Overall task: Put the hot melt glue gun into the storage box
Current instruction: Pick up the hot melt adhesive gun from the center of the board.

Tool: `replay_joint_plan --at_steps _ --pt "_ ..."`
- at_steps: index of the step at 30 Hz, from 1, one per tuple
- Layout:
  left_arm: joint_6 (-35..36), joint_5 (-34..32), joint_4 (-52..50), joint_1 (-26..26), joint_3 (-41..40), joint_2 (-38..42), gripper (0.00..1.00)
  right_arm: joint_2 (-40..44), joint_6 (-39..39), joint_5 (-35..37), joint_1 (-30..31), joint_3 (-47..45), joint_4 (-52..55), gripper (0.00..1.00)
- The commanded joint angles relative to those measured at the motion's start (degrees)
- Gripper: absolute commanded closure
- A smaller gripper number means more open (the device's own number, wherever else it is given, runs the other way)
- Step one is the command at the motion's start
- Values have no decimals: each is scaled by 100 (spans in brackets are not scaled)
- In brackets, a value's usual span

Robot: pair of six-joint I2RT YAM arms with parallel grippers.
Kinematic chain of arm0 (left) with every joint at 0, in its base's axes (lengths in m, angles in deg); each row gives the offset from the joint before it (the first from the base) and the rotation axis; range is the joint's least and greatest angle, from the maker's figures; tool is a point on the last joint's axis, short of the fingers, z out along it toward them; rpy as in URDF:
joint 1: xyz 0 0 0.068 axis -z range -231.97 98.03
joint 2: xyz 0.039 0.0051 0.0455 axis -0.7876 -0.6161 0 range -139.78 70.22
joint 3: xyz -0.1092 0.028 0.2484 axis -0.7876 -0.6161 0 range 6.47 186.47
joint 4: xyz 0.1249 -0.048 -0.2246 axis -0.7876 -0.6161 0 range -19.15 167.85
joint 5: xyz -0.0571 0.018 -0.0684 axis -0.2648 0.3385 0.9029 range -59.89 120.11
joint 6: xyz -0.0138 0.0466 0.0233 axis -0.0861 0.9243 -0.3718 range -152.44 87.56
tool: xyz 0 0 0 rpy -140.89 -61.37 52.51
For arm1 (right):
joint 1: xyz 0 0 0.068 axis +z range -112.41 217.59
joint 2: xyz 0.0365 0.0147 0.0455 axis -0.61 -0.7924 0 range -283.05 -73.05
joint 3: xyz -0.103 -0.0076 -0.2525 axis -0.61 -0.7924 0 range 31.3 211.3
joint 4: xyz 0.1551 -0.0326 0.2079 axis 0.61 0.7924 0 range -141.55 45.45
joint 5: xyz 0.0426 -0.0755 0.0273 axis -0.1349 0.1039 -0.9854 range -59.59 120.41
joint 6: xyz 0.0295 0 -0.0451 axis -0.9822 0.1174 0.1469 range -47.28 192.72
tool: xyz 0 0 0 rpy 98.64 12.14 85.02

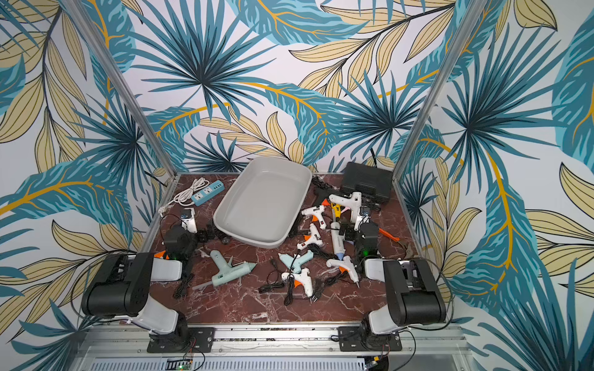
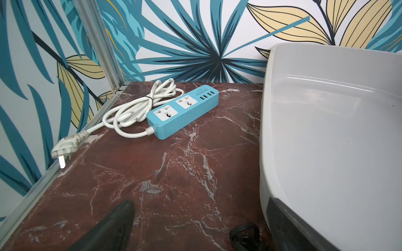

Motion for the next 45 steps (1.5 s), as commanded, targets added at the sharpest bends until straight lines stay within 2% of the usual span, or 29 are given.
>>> replay_joint_plan --at_steps 1,36,41,45 --pt "9 141 56 46 72 21 0 -12 -9 5 11 -24 25 1" --pt "-8 251 55 17 75 39 0 14 -26 12 6 -41 13 0" --pt "-73 159 -422 -14 126 514 0 254 -117 258 -1 -8 250 1" --pt "-87 93 -921 -10 179 1027 0 535 -137 348 6 244 971 1"
